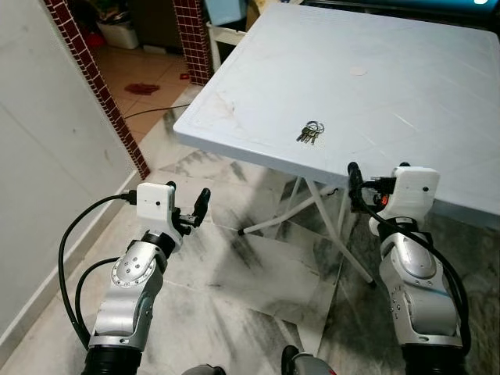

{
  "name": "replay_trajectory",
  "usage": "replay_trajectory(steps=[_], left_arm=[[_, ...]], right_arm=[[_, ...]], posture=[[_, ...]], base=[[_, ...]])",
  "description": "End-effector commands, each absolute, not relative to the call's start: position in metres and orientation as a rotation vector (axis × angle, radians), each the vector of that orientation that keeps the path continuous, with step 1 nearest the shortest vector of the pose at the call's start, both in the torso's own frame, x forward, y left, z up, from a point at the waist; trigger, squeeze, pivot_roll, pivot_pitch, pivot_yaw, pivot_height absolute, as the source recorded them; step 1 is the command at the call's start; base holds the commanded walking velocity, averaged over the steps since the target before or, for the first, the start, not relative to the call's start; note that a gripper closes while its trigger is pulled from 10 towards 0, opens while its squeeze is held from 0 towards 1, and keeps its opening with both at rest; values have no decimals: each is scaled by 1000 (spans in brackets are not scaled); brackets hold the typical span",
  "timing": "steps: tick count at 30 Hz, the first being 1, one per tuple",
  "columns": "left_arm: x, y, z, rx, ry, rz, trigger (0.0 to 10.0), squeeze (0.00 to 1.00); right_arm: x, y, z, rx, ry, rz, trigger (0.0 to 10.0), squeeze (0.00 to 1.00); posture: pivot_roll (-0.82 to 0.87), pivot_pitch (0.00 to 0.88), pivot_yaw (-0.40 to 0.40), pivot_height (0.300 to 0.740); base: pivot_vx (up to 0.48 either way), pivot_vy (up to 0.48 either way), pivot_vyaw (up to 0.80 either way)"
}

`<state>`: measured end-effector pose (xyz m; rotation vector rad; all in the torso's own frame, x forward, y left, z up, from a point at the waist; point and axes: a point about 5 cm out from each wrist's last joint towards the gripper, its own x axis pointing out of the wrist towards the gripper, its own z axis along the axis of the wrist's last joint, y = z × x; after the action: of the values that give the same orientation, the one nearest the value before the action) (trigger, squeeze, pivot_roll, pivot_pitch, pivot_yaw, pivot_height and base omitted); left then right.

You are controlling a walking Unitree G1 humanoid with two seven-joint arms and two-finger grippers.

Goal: Hang keys on a hook

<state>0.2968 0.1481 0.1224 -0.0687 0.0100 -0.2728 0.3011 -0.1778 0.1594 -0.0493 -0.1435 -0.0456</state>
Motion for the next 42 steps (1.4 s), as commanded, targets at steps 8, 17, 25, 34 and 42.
replay_trajectory(steps=[8, 17, 25, 34, 42], left_arm=[[294, 149, 122, -60, 8, -275, 10000, 0], [294, 148, 121, -60, 8, -276, 10000, 0], [292, 148, 120, -61, 14, -277, 10000, 0], [288, 148, 118, -66, 20, -278, 10000, 0], [284, 148, 116, -66, 31, -284, 10000, 0]], right_arm=[[298, -177, 162, -44, -159, -23, 10000, 0], [298, -172, 164, -29, -176, 3, 10000, 0], [298, -171, 162, -28, -173, 9, 10000, 0], [296, -171, 159, -38, -158, -17, 10000, 0], [296, -171, 158, -49, -156, -40, 10000, 0]], posture=[[-20, 182, 61, 740], [-17, 179, 57, 740], [-14, 181, 56, 740], [-8, 183, 62, 740], [-5, 189, 68, 740]], base=[[338, 0, 0], [338, 0, 0], [337, 0, 0], [99, 0, 0], [0, 0, 0]])
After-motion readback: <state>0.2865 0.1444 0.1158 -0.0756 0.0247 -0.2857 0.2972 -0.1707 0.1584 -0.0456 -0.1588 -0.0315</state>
